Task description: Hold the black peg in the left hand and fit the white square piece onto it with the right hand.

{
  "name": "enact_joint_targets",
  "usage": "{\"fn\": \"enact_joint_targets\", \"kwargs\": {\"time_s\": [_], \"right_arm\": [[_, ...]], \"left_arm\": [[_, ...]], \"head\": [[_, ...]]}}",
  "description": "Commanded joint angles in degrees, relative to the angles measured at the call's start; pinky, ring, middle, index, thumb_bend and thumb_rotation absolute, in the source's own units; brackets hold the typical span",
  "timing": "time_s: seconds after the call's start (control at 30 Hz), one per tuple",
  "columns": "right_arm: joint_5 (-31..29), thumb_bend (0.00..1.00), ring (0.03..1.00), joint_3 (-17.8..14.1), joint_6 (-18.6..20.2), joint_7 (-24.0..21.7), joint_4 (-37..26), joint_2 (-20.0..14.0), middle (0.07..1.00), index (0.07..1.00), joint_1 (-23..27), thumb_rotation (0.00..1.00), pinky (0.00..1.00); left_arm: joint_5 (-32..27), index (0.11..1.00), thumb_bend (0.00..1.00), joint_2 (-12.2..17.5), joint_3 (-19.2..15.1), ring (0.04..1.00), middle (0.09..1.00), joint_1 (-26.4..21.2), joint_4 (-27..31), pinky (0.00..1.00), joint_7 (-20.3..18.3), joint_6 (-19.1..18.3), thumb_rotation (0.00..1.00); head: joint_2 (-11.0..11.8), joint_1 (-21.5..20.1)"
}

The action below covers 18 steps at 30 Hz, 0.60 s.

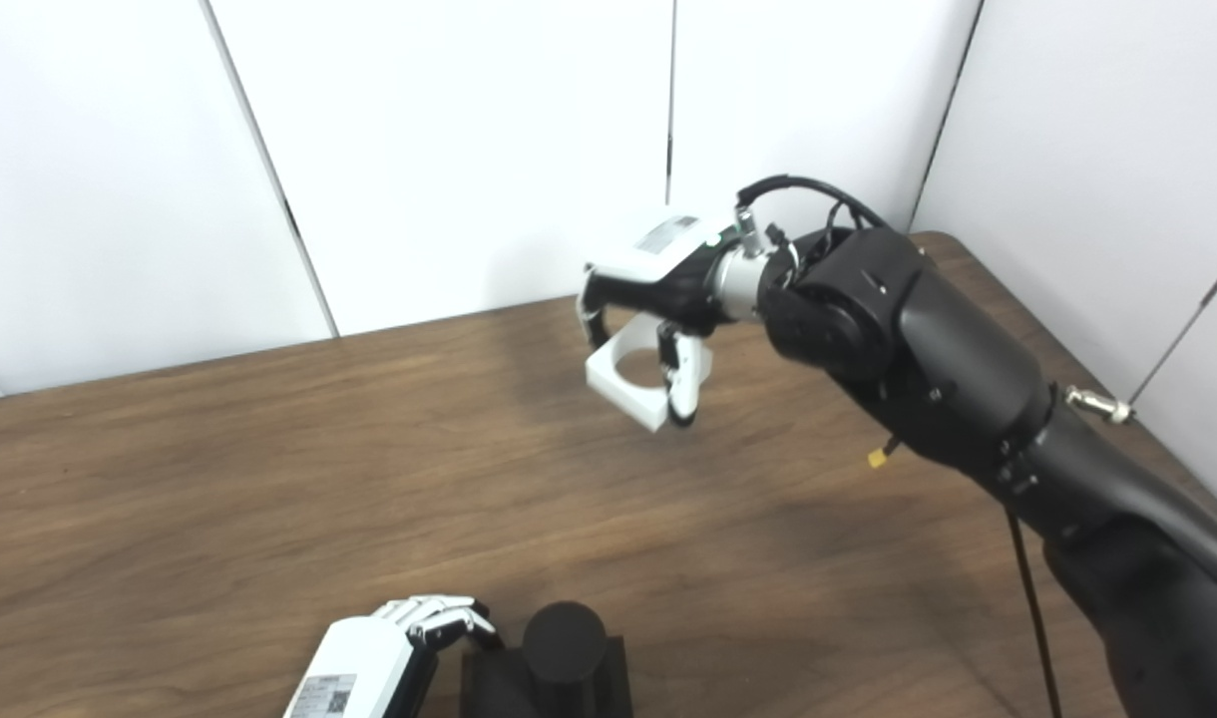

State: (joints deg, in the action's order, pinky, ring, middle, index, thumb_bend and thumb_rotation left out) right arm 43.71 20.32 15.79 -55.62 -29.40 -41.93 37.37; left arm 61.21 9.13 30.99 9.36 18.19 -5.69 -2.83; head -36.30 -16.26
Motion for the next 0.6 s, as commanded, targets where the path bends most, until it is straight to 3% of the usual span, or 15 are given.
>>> {"fn": "enact_joint_targets", "kwargs": {"time_s": [0.0, 0.13, 0.3, 0.57], "right_arm": [[-0.87, 0.52, 0.925, -2.46, 3.06, -2.53, -4.71, 0.12, 0.772, 0.484, 2.57, 0.13, 0.90], [-3.51, 0.52, 0.930, -3.60, 5.54, -7.02, -9.76, 1.10, 0.774, 0.484, 3.87, 0.13, 0.89], [-7.04, 0.52, 0.912, -4.94, 10.88, -15.01, -15.18, 1.25, 0.775, 0.483, 7.37, 0.13, 0.90], [-11.07, 0.52, 0.897, -8.01, 11.13, -17.02, -18.66, 1.96, 0.774, 0.482, 5.98, 0.13, 0.95]], "left_arm": [[1.74, 0.487, 0.52, 0.53, 0.85, 0.762, 0.743, 0.68, -3.66, 0.74, -4.00, -1.62, 0.04], [1.92, 0.487, 0.52, 0.34, 0.91, 0.766, 0.748, 0.33, -3.36, 0.75, -4.91, -2.05, 0.04], [2.37, 0.487, 0.52, -0.14, 1.02, 0.766, 0.747, -0.04, -2.59, 0.75, -5.88, -2.41, 0.04], [4.19, 0.488, 0.52, -0.99, 1.24, 0.775, 0.756, -0.06, -2.10, 0.76, -7.47, -3.12, 0.04]], "head": [[-0.25, 0.17], [-1.19, 1.07], [-4.51, 3.09], [-6.63, 3.57]]}}
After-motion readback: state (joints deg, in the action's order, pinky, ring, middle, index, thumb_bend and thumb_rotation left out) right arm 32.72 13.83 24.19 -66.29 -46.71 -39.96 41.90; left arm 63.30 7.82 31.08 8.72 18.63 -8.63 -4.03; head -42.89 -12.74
